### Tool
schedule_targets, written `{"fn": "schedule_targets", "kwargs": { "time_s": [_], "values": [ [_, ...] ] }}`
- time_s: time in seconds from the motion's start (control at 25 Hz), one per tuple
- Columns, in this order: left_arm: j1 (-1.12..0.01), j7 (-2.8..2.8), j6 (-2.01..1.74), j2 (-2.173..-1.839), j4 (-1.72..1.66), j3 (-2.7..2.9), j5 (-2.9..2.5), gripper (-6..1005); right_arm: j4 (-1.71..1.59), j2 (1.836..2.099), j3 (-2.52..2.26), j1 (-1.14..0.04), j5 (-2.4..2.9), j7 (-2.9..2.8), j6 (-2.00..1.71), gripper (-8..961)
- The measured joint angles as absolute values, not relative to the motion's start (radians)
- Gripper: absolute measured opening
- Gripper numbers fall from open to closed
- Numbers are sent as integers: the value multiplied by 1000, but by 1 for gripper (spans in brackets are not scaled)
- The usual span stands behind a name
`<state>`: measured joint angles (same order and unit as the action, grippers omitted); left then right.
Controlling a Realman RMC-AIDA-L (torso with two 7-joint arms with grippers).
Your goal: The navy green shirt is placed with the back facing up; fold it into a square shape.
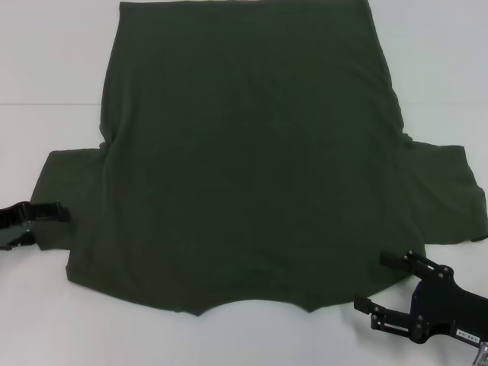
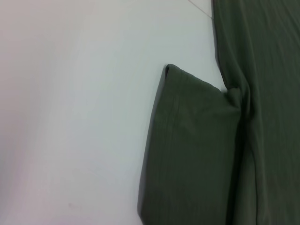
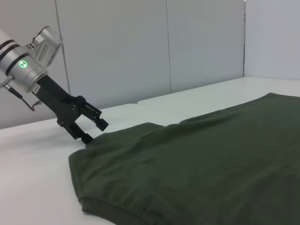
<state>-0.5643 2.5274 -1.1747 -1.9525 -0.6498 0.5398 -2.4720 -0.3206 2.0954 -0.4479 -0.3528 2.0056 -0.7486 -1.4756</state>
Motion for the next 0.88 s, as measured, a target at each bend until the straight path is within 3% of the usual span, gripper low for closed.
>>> {"fn": "schedule_targets", "kwargs": {
  "time_s": [0.88],
  "values": [
    [-597,2529,-1138,-1976,-632,547,-2471,835,-321,2095,-448,-350,2005,-749,-1479,925]
  ]
}}
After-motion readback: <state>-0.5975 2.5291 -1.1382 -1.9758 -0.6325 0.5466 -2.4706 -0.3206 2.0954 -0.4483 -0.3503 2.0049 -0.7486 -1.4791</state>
